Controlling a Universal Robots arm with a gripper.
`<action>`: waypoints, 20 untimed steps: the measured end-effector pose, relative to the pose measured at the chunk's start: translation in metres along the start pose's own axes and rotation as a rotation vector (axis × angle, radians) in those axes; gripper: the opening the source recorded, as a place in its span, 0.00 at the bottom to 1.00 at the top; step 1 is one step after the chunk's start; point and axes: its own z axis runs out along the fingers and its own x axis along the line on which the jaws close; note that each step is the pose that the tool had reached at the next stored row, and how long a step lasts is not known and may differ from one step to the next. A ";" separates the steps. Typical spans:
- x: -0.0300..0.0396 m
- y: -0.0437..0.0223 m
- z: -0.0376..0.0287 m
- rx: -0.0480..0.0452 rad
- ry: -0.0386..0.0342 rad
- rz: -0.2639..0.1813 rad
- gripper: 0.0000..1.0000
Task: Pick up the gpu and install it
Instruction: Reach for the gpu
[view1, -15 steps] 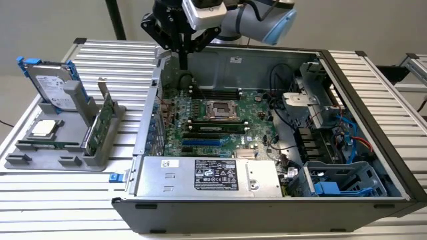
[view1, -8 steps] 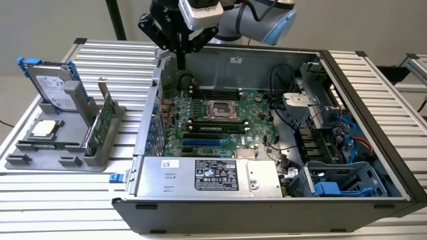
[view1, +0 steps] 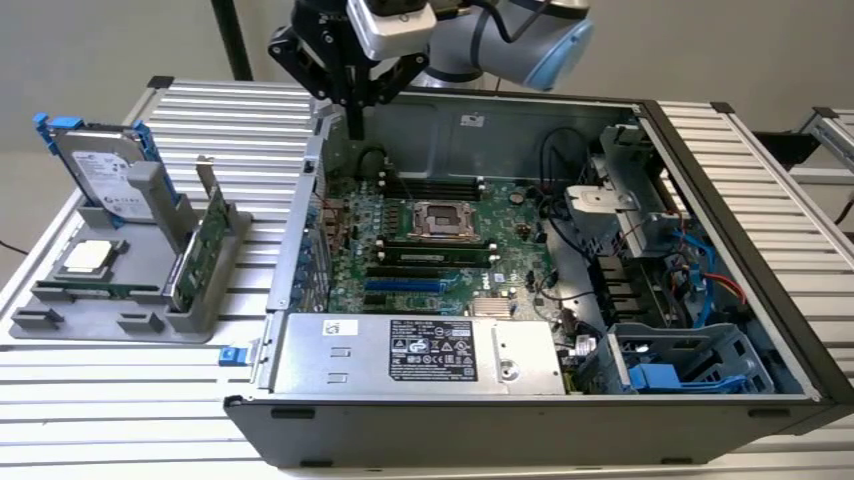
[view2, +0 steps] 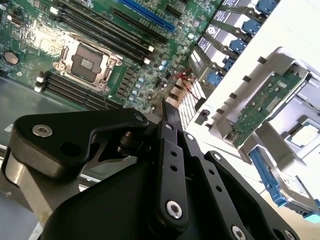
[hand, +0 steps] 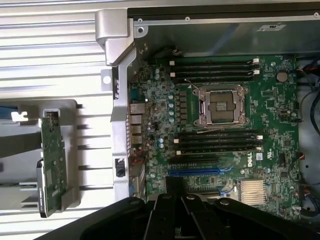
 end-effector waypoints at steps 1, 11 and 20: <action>0.0007 0.0000 0.0000 0.0000 0.0000 0.000 0.00; 0.0086 -0.0006 -0.0002 -0.0001 0.0000 0.000 0.00; 0.0157 -0.0011 -0.0003 -0.0001 0.0000 0.000 0.00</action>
